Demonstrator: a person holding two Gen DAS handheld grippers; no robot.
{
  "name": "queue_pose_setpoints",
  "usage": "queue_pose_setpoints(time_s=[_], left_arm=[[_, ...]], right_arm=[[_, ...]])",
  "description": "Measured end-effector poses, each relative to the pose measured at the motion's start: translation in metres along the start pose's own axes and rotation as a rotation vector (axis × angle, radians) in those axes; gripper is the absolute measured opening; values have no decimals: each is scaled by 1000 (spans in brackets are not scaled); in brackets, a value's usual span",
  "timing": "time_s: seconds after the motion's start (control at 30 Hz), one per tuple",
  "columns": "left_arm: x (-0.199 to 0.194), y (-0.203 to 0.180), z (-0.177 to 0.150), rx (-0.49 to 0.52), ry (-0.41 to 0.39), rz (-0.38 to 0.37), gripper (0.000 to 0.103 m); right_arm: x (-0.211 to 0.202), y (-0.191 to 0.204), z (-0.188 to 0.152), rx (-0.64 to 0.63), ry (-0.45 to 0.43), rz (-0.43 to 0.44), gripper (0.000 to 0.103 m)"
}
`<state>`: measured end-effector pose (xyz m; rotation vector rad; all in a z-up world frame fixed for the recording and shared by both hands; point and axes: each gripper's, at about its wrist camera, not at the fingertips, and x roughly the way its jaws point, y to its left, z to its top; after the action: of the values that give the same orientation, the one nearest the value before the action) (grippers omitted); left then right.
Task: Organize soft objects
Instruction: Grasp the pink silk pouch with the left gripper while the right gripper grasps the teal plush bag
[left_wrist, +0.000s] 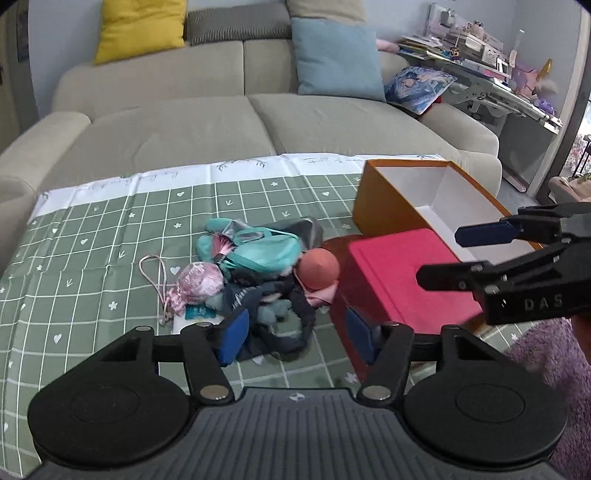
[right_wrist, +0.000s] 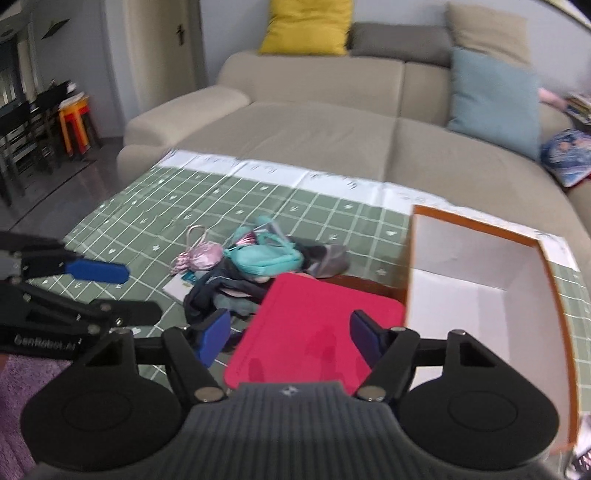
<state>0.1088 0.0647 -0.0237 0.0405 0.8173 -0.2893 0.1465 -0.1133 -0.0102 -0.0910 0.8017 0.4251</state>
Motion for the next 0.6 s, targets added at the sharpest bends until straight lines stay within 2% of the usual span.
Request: queue_pose_setpoints(time_s=[0.07, 0.13, 0.33, 0.4, 0.6], left_arm=[[9, 13, 9, -5, 17, -9, 73], [21, 27, 18, -8, 55, -14, 80], [64, 68, 38, 31, 158, -10, 83], [78, 81, 43, 30, 193, -14, 83], [118, 110, 53, 37, 260, -35, 84]], right_arm=[[14, -2, 12, -4, 39, 24, 71], [28, -5, 23, -4, 73, 35, 73], [74, -5, 56, -26, 157, 63, 79], [92, -4, 65, -29, 188, 76, 85], [138, 2, 83, -47, 262, 87, 90]])
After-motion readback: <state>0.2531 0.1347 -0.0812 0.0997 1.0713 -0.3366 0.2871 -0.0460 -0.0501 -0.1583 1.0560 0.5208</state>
